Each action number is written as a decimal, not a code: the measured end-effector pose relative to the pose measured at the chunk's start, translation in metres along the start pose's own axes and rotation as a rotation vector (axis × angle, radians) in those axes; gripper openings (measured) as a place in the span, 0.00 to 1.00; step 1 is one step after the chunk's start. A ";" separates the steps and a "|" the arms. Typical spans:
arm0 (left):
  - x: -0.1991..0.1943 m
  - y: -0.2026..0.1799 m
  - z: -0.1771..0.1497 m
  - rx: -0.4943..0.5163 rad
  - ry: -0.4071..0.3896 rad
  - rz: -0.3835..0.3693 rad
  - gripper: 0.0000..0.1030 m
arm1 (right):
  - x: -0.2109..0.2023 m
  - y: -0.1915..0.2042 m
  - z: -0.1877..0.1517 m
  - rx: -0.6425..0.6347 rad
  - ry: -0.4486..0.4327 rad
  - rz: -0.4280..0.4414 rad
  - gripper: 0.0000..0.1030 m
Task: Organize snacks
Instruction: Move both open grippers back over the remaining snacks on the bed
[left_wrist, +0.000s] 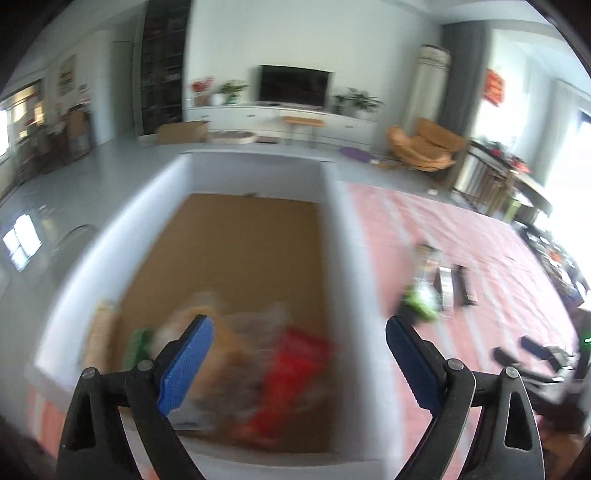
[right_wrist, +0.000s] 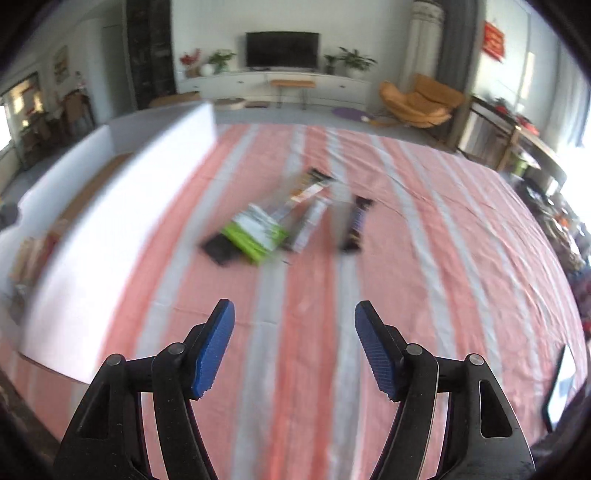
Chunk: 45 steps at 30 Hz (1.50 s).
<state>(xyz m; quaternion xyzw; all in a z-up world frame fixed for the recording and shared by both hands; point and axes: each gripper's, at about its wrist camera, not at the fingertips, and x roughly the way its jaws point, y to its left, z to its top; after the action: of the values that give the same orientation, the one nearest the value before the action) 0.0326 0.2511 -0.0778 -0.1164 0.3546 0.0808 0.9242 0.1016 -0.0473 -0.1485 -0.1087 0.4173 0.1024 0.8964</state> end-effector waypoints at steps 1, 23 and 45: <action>0.004 -0.021 -0.001 0.030 0.006 -0.047 0.95 | 0.008 -0.020 -0.008 0.025 0.016 -0.041 0.69; 0.145 -0.193 -0.085 0.327 0.210 -0.034 0.98 | 0.038 -0.119 -0.050 0.326 0.047 -0.117 0.80; 0.146 -0.187 -0.083 0.295 0.216 -0.052 1.00 | 0.040 -0.117 -0.051 0.320 0.052 -0.116 0.86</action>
<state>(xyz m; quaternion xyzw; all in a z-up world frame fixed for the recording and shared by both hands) 0.1303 0.0584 -0.2071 0.0031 0.4567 -0.0090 0.8896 0.1219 -0.1698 -0.1985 0.0088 0.4444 -0.0200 0.8956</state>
